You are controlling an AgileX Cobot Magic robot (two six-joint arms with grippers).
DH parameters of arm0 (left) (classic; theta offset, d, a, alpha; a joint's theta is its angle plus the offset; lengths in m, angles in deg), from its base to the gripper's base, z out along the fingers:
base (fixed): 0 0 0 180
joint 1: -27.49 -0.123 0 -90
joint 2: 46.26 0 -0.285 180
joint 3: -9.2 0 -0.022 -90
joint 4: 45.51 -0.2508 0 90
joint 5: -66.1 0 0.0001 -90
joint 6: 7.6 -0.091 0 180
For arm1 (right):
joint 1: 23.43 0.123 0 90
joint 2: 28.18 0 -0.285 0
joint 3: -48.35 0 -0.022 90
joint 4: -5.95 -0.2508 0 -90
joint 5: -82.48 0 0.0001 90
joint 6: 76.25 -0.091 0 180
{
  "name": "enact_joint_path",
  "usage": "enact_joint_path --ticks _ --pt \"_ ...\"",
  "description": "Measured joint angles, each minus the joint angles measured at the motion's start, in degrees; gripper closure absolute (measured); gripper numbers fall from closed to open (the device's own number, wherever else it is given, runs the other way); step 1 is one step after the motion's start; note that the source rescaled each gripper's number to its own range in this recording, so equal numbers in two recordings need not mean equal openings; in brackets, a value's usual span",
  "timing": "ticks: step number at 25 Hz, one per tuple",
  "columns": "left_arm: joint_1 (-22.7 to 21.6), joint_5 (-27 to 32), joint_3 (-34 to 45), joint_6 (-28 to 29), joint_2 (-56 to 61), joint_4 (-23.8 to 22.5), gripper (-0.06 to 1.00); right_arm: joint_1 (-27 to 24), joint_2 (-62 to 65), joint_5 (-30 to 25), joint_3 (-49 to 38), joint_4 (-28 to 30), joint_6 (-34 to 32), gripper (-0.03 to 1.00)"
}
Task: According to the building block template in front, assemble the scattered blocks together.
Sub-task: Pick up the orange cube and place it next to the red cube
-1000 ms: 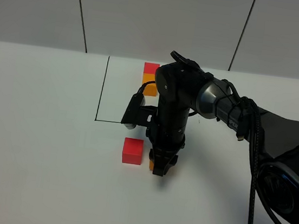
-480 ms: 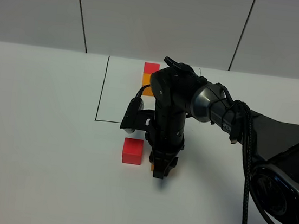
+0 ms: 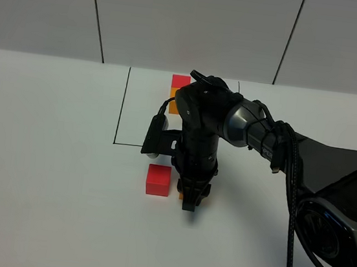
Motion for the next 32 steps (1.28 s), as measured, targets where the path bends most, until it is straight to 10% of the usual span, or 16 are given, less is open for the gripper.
enact_joint_path --ticks 32 --pt "0.00 0.00 0.00 0.00 0.00 0.00 0.27 1.12 -0.02 4.33 0.00 -0.42 3.38 0.97"
